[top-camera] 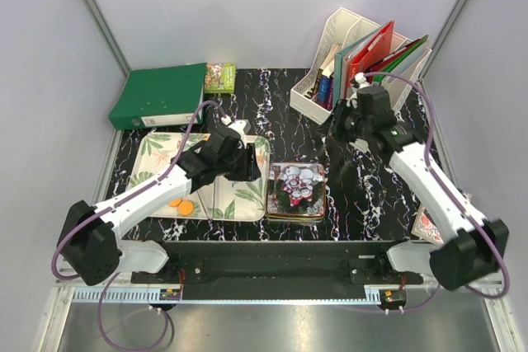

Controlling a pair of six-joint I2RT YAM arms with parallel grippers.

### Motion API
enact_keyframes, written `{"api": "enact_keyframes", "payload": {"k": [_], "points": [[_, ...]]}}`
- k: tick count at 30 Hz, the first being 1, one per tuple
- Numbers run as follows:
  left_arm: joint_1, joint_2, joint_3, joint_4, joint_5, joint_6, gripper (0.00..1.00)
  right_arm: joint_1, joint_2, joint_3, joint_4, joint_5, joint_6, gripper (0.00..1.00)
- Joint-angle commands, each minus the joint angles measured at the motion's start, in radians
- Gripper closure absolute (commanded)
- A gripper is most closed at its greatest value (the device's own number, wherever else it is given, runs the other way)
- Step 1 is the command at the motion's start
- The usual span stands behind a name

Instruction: Pack the cookies

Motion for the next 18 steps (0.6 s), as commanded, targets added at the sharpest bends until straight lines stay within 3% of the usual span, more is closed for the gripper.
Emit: {"api": "enact_keyframes", "payload": {"k": [1, 2, 6, 18], "points": [[0.006, -0.038, 0.036, -0.033, -0.16, 0.018, 0.51, -0.006, -0.147, -0.072, -0.046, 0.32, -0.128, 0.49], [0.008, -0.037, 0.041, -0.044, -0.176, 0.017, 0.49, -0.006, -0.179, -0.083, -0.047, 0.346, -0.152, 0.43], [0.017, -0.014, 0.074, -0.084, -0.215, 0.028, 0.48, -0.006, -0.231, -0.115, -0.047, 0.412, -0.183, 0.0], [0.034, 0.011, 0.165, -0.098, -0.187, 0.026, 0.52, -0.006, -0.25, -0.125, -0.039, 0.466, -0.192, 0.0]]}}
